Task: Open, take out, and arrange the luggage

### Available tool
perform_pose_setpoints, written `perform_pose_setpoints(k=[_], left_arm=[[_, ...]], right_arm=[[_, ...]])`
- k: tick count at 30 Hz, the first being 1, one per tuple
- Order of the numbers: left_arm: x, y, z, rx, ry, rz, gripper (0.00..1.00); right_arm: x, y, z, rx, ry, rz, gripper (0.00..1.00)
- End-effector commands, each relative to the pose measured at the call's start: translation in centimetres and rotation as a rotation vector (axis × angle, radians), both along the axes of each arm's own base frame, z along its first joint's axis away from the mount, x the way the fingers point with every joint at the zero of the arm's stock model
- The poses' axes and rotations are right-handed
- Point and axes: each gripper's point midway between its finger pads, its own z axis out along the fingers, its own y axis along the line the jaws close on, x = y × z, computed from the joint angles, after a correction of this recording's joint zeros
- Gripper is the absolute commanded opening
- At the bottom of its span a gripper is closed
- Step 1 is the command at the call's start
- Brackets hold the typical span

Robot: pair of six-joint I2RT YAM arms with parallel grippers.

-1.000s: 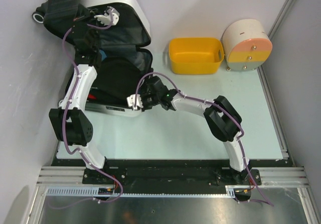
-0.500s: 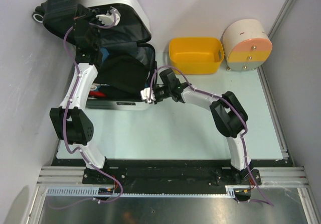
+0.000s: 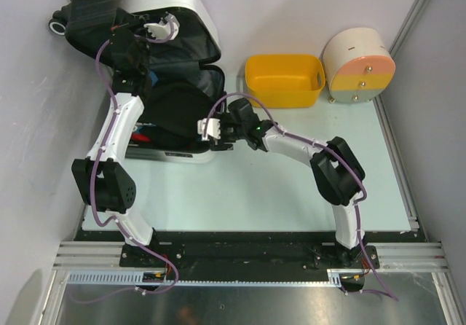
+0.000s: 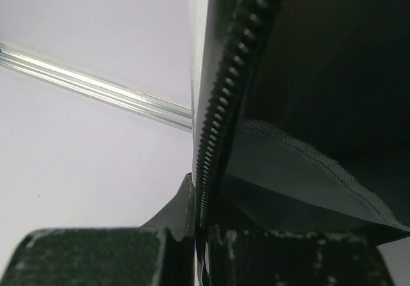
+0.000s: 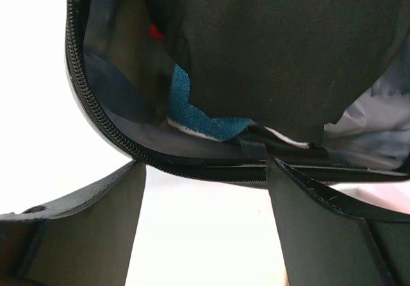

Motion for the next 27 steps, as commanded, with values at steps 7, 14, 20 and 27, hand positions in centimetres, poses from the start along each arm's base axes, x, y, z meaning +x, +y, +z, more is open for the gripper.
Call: perform_pose_setpoints(k=[7, 14, 20, 27], left_arm=[[-4.0, 1.8, 4.8, -0.010, -0.123, 0.082, 0.00], [-3.8, 1.7, 4.6, -0.010, -0.113, 0.076, 0.00], [-3.7, 1.6, 4.2, -0.022, -0.107, 0.066, 0.00], [-3.4, 1.6, 3.6, -0.025, -0.088, 0.069, 0.00]], right_arm=[[-4.8, 10.8, 4.1, 0.161, 0.079, 0.082, 0.79], [-8.8, 7.1, 2.3, 0.058, 0.118, 0.176, 0.78], [-11.9, 5.2, 3.6, 0.068, 0.257, 0.207, 0.79], [-12.1, 11.0, 5.0, 0.148, 0.274, 0.138, 0.76]])
